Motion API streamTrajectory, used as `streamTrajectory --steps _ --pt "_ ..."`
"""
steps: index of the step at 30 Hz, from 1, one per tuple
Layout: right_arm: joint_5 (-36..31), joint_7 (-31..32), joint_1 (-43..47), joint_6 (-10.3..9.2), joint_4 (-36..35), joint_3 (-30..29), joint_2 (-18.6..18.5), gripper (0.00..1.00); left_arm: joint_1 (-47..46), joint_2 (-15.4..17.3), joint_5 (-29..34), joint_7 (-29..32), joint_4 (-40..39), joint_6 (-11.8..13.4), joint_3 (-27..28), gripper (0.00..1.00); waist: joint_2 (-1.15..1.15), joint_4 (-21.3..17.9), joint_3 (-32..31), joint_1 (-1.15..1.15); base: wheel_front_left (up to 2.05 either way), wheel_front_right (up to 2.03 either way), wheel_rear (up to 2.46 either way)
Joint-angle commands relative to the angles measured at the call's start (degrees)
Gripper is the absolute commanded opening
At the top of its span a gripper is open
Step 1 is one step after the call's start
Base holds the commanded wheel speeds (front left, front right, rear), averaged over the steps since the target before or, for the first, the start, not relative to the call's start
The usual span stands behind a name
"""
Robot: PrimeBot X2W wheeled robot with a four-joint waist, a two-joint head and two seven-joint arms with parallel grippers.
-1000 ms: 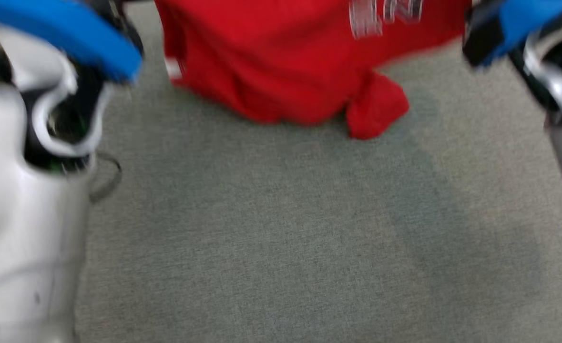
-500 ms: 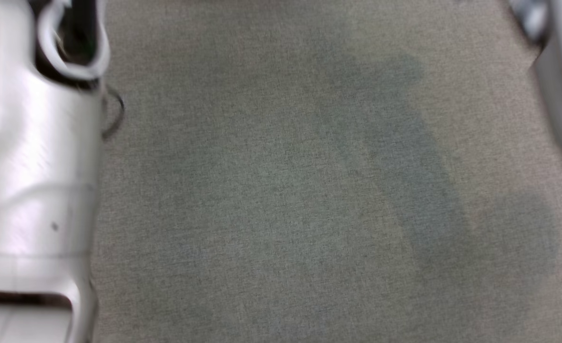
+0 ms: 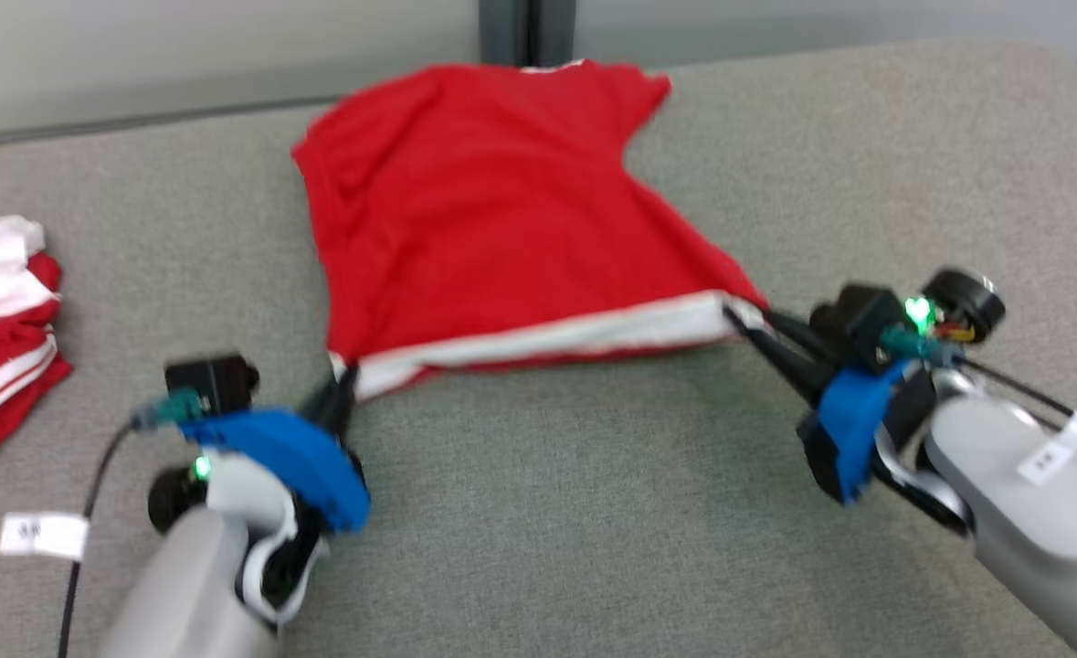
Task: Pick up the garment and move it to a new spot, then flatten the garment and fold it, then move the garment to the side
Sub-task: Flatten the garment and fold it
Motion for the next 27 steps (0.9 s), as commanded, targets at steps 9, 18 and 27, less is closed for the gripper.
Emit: streamTrajectory --steps 9,18,27 --pt "7.2 18.9 20.5 0.01 -24.9 -9.7 -13.0 0.0 23.5 8.5 -4.1 17.4 -34.0 9.4 -1.4 0.0 0.0 0.9 -4.7 0.02 0.0 0.0 0.0" --pt "-0.5 30.0 34.5 0.01 -42.5 -30.6 -10.1 0.0 30.6 11.1 -6.7 24.5 -56.5 17.9 0.9 0.0 0.0 2.5 -2.9 0.02 0.0 0.0 0.0" --pt "-1.3 23.9 10.0 0.01 -28.3 -23.8 -7.3 0.0 10.0 5.0 -4.1 23.1 -40.7 18.5 1.1 0.0 0.0 6.3 3.1 0.02 0.0 0.0 0.0"
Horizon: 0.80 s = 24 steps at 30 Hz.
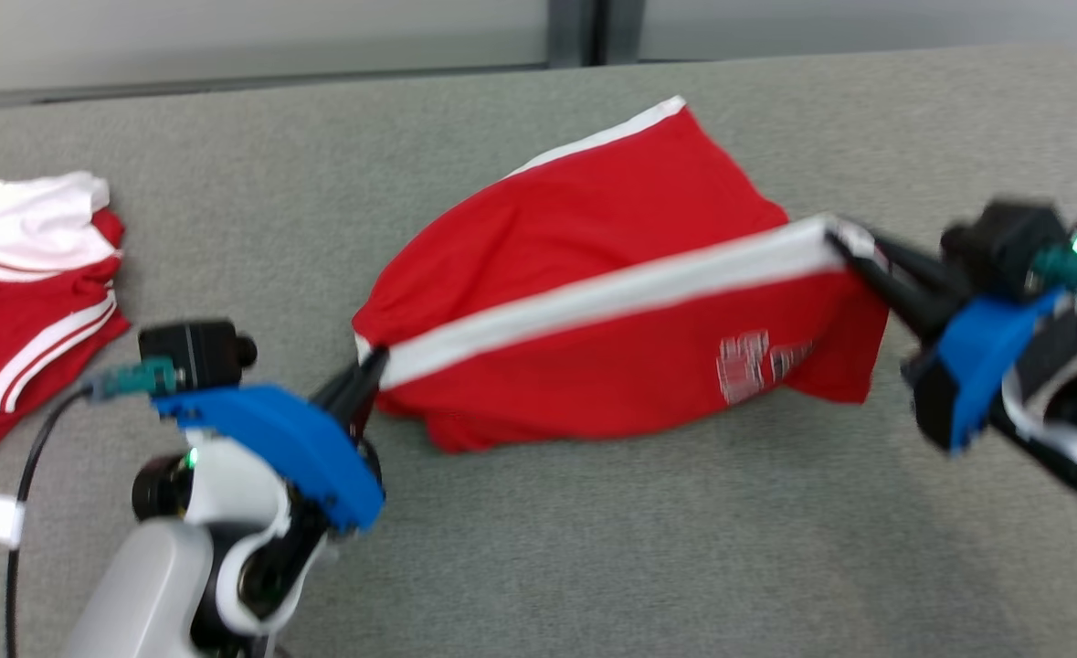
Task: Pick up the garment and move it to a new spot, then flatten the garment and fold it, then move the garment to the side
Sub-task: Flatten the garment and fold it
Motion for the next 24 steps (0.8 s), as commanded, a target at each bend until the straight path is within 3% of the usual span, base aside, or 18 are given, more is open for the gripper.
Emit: streamTrajectory --steps 1,2,11,18,19,20,21,24 --pt "0.7 -1.5 -3.9 0.01 3.4 1.2 0.8 0.0 -3.1 -1.1 0.2 -0.7 2.7 0.2 0.2 0.0 0.0 2.2 2.1 -0.01 0.0 0.0 0.0" --pt "0.7 -1.5 -3.9 0.01 3.4 1.2 0.8 0.0 -3.1 -1.1 0.2 -0.7 2.7 0.2 0.2 0.0 0.0 2.2 2.1 -0.01 0.0 0.0 0.0" --pt "4.1 -8.8 -23.9 0.0 26.9 8.5 5.5 0.0 -16.7 -8.3 1.0 -5.5 20.4 -0.1 -0.1 0.0 0.0 7.1 7.6 -0.01 0.0 0.0 0.0" --pt "3.1 -13.3 -31.2 0.0 41.5 11.1 10.3 0.0 -23.8 -12.2 0.8 -9.7 31.1 -1.2 -0.6 0.0 0.0 9.3 9.2 -0.01 0.0 0.0 0.0" --pt "2.8 -14.5 -31.9 0.0 43.6 11.0 10.7 0.41 -24.5 -12.6 0.6 -10.5 32.3 -1.4 -0.6 0.27 0.0 9.5 9.1 -0.01 0.0 0.0 0.0" --pt "2.7 -15.7 -32.4 0.0 45.6 10.8 11.3 0.91 -25.0 -13.1 0.5 -11.0 33.5 -1.8 -1.0 0.55 0.0 9.7 8.9 -0.01 0.0 0.0 0.0" --pt "2.5 -16.8 -32.6 0.0 47.5 10.6 12.1 1.0 -25.4 -13.4 -0.1 -11.6 34.5 -2.2 -1.3 1.0 0.0 9.8 8.6 -0.01 0.0 0.0 0.0" --pt "2.1 -20.1 -32.7 0.01 52.6 10.5 14.2 1.0 -26.1 -14.0 -1.1 -14.3 36.6 -3.8 -2.1 1.0 0.0 9.6 7.1 -0.01 0.0 0.0 0.0"
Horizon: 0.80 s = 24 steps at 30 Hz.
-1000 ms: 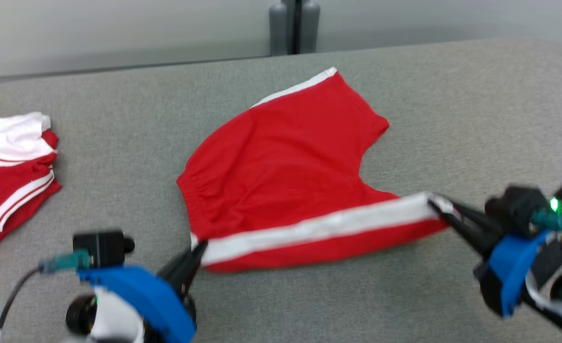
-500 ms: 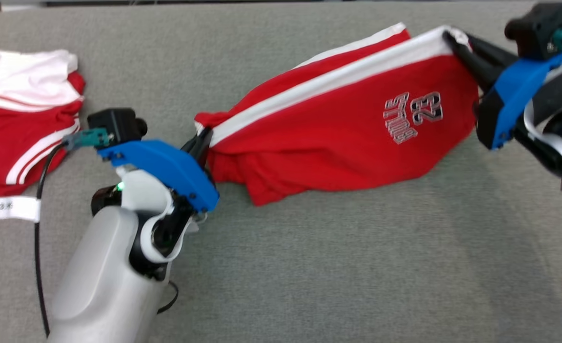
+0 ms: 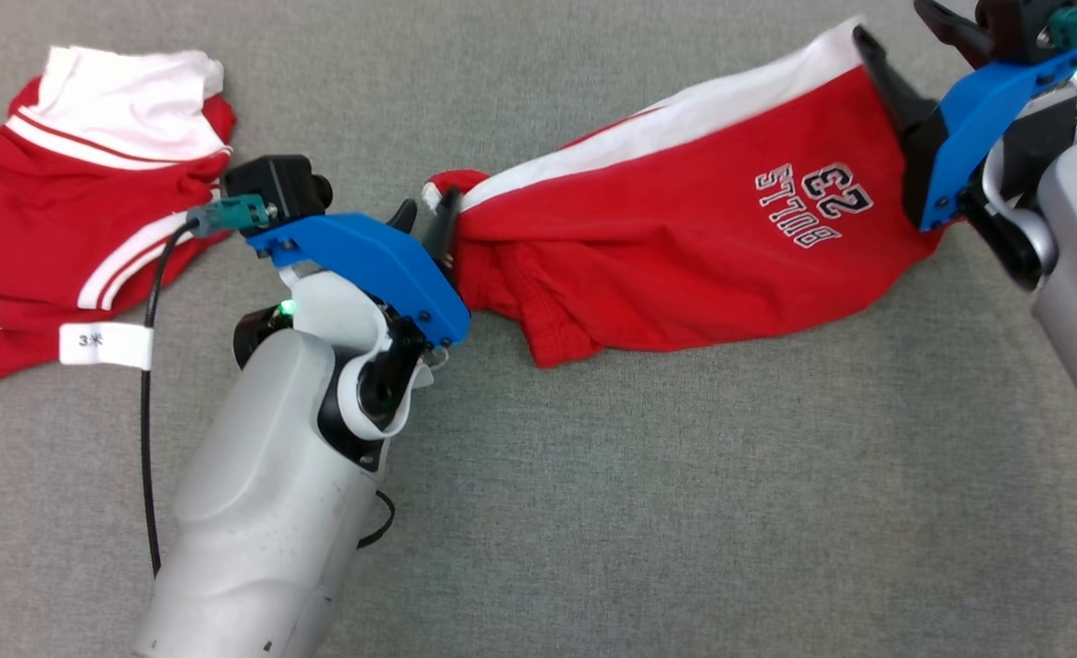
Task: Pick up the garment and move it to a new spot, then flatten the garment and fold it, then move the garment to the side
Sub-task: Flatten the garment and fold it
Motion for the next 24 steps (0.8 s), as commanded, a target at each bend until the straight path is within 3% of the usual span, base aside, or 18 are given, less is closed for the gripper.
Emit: streamTrajectory --steps 1,6,10,16,24 --pt "-0.2 -1.6 -0.2 0.01 2.1 0.0 1.1 1.0 -0.3 -0.1 -0.6 -1.2 1.0 -1.1 -0.7 1.0 0.0 -0.5 -1.3 -0.01 0.0 0.0 0.0" --pt "2.9 -2.3 3.3 0.01 7.8 -0.3 3.1 1.0 4.0 0.3 0.1 -7.2 1.0 -5.7 -2.5 1.0 0.0 -1.0 -5.4 -0.01 0.0 0.0 0.0" --pt "7.5 1.9 5.8 0.01 11.0 -1.4 4.4 1.0 9.4 3.5 3.8 -14.9 -1.3 -8.1 -3.5 1.0 0.0 -1.2 -7.9 -0.01 0.0 0.0 0.0" --pt "11.3 5.4 7.0 0.01 16.2 -4.1 5.5 1.0 15.9 8.5 12.1 -28.2 -3.1 -8.0 -5.2 1.0 0.0 0.3 -8.5 -0.01 0.0 0.0 0.0" --pt "10.5 1.6 3.9 0.01 23.7 -9.4 4.3 1.0 18.3 7.8 18.3 -31.5 -6.0 -8.3 -3.0 1.0 0.0 5.1 -5.6 -0.01 0.0 0.0 0.0"
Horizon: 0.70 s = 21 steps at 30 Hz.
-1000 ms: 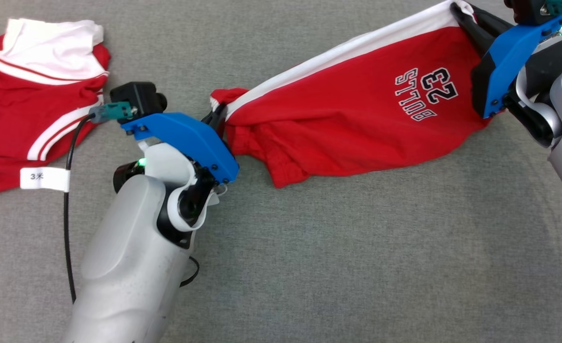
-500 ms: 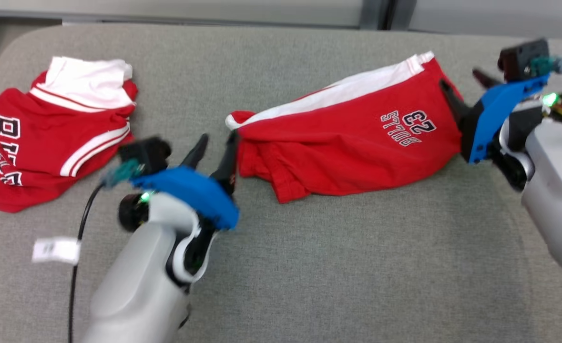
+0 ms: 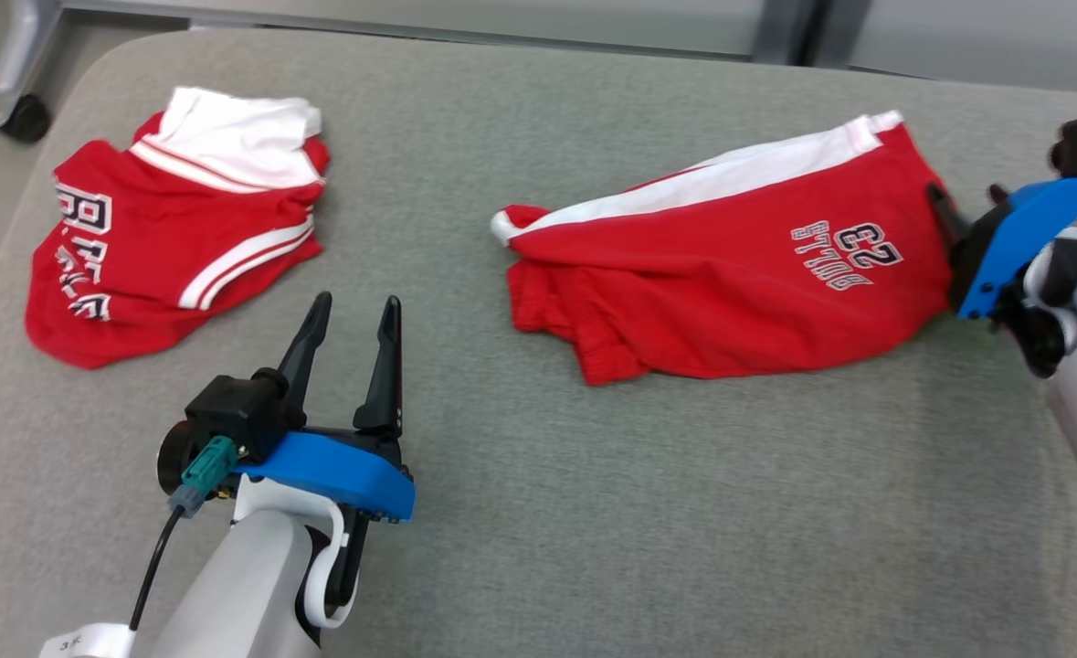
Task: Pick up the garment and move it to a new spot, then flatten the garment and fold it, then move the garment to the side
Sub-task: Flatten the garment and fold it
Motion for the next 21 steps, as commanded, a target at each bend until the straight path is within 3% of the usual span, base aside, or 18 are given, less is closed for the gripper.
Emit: streamTrajectory --steps 1,8,11,12,13,16,21 --pt "-0.7 -0.7 -0.7 0.01 0.7 -1.6 -0.9 1.0 0.9 -0.7 1.3 -0.3 -1.6 -0.5 1.7 1.0 0.0 2.3 1.6 0.01 0.0 0.0 0.0" --pt "-5.1 5.5 3.4 0.01 0.9 -7.0 -4.5 1.0 3.0 -3.0 4.9 -0.3 -2.7 -2.3 4.6 1.0 0.0 6.4 2.7 0.01 0.0 0.0 0.0" --pt "-6.5 9.5 5.2 0.12 1.3 -8.8 -2.2 1.0 3.3 -3.8 5.9 -0.4 -2.4 -2.9 5.6 1.0 0.0 6.8 2.7 0.01 0.0 0.0 0.0" --pt "-7.0 10.2 5.2 0.23 1.3 -8.9 -0.8 0.32 3.5 -3.9 6.0 -0.4 -2.4 -3.0 5.9 1.0 0.0 6.7 2.6 0.01 0.0 0.0 0.0" --pt "-7.5 10.5 5.0 0.36 1.3 -8.7 0.6 0.0 3.8 -4.0 6.2 -0.3 -2.4 -3.0 6.3 1.0 0.0 6.4 2.4 0.01 0.0 0.0 0.0" --pt "-8.1 9.3 4.5 0.33 1.3 -8.5 2.2 0.0 4.3 -4.0 6.9 -0.3 -2.3 -3.3 7.6 1.0 0.0 5.3 1.5 0.01 0.0 0.0 0.0" --pt "-8.5 4.3 5.0 0.0 0.7 -8.8 1.3 0.0 5.2 -3.5 7.8 -0.4 -1.8 -4.0 8.3 1.0 0.0 2.4 -1.1 0.01 0.0 0.0 0.0"
